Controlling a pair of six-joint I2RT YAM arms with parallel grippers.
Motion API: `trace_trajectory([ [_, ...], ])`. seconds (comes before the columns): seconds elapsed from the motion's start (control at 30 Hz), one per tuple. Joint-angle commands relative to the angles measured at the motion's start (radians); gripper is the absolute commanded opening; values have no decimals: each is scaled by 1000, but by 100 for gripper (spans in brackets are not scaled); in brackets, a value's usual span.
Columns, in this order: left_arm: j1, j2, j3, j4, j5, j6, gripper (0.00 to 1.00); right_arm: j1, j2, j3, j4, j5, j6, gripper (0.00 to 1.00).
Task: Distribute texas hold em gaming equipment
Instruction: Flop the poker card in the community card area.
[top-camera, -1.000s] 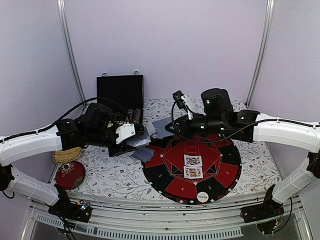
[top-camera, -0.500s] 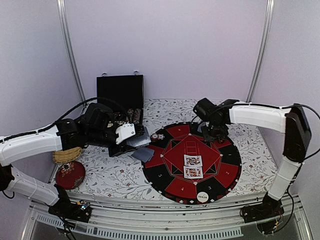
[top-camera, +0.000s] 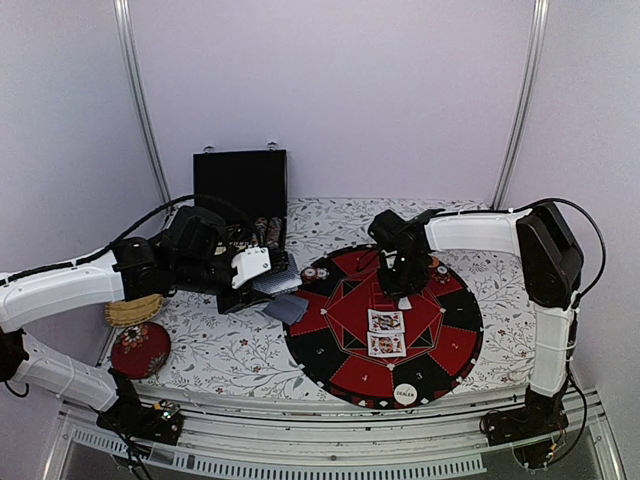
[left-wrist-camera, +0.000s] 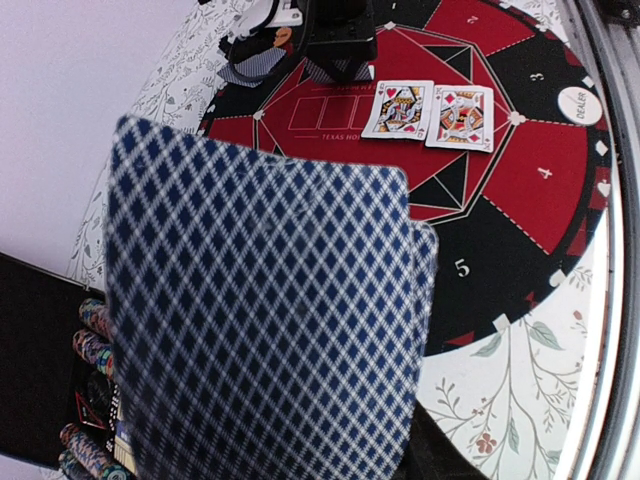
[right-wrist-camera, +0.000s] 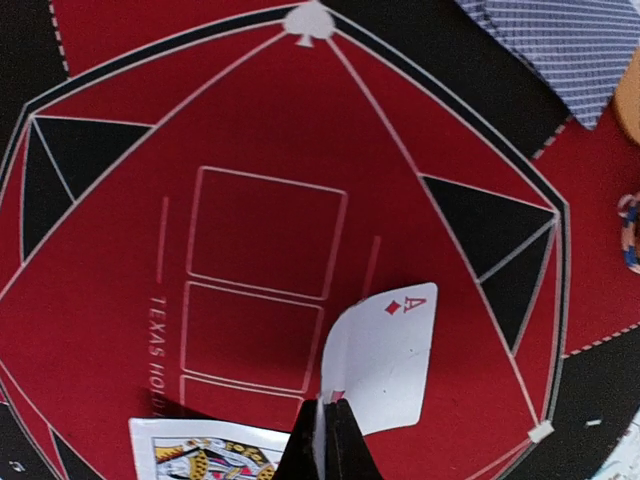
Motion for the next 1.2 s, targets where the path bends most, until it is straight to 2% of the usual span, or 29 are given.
trace_trajectory([
  [0.0,-16,-20,-5,15,8,6,46,-16,57,15,80,-160,50,2],
  [0.63,-19,-30,-6,15,6,7,47,-27,66,-37,153,-191,211,2],
  [0.9,-18,-28,-6,15,5,8,47,-27,-4,-124,227,-208,286,2],
  [1.17,-20,-28,-6,15,6,8,47,-23,-7,-115,238,-218,283,2],
])
